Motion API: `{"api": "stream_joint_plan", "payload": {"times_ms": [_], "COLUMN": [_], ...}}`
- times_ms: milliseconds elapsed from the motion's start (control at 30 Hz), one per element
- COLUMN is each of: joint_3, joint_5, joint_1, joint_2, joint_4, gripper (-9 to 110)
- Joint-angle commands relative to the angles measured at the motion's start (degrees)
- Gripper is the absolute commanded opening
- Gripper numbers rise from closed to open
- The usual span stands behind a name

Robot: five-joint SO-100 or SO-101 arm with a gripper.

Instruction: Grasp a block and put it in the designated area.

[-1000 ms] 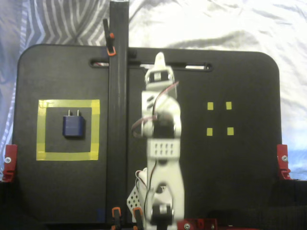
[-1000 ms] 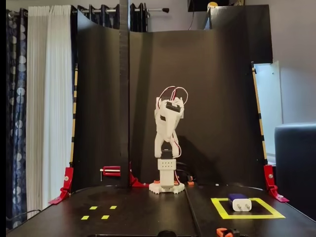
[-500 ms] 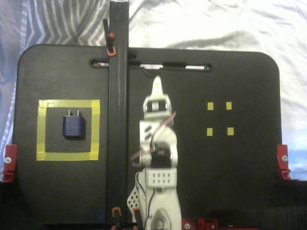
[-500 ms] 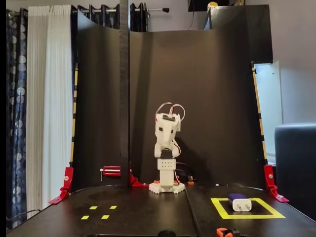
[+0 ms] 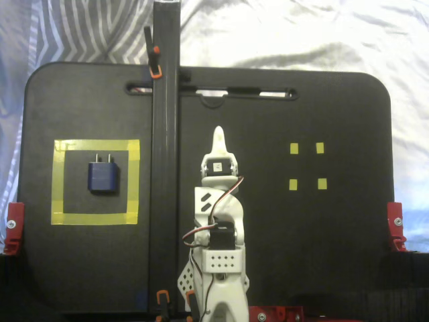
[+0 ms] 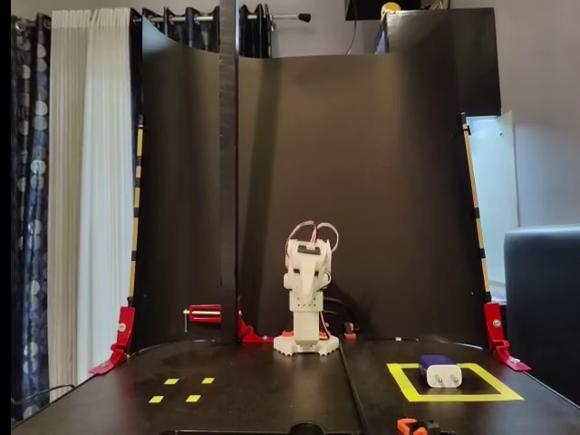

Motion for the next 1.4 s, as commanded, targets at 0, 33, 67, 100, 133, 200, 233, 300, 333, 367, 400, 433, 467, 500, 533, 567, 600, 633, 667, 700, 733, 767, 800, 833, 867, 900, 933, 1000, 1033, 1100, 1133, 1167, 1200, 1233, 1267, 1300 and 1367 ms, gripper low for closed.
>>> {"api": "stream_joint_plan", "payload": {"times_ms": [0,33,67,100,133,200,233,300,333,367,400,433,467,500,533,567,600,633,667,700,733,767,800,833,867,900,933,1000,1033,1100,1133,1167,1200,1233,1267,1300,1367], "joint_3": [0.88,0.88,0.88,0.88,0.88,0.88,0.88,0.88,0.88,0.88,0.88,0.88,0.88,0.88,0.88,0.88,0.88,0.88,0.88,0.88,0.88,0.88,0.88,0.88,0.88,0.88,0.88,0.88,0.88,0.88,0.88,0.88,0.88,0.88,0.88,0.88,0.88], "joint_5": [0.35,0.35,0.35,0.44,0.53,0.53,0.62,0.70,0.70,0.70,0.70,0.70,0.62,0.62,0.62,0.53,0.53,0.44,0.35,0.26,0.26,0.26,0.26,0.35,0.44,0.44,0.62,0.88,1.05,1.41,1.58,1.67,1.67,1.76,1.93,2.20,2.20], "joint_1": [0.53,0.53,0.44,0.26,-0.09,-0.70,-0.97,-1.49,-1.67,-1.85,-1.93,-2.02,-2.02,-2.02,-2.11,-2.11,-2.11,-2.29,-2.11,-2.20,-2.11,-2.02,-1.85,-1.76,-1.67,-1.67,-1.49,-1.32,-1.14,-0.88,-0.79,-0.79,-0.70,-0.62,-0.44,-0.18,-0.18], "joint_2": [0.44,0.44,0.53,0.70,1.23,2.29,2.64,2.99,2.99,2.99,2.99,2.99,2.99,2.99,2.99,2.99,2.99,2.99,2.99,2.99,2.99,2.99,2.99,2.99,2.99,2.99,2.99,2.99,2.99,2.99,2.99,2.99,2.99,2.99,2.99,2.99,2.99], "joint_4": [0.26,1.05,1.58,2.55,4.22,7.91,9.67,12.66,13.71,14.68,15.64,16.52,17.05,17.49,17.93,18.46,19.25,20.30,20.83,20.83,20.83,20.92,20.92,20.92,21.01,21.01,21.01,21.01,21.01,21.01,21.01,21.01,21.01,21.01,21.01,21.01,20.92], "gripper": [0,0,0,0,0,0,0,0,0,0,0,0,0,0,0,0,0,0,0,0,0,0,0,0,0,0,0,0,0,0,0,0,0,0,0,0,0]}}
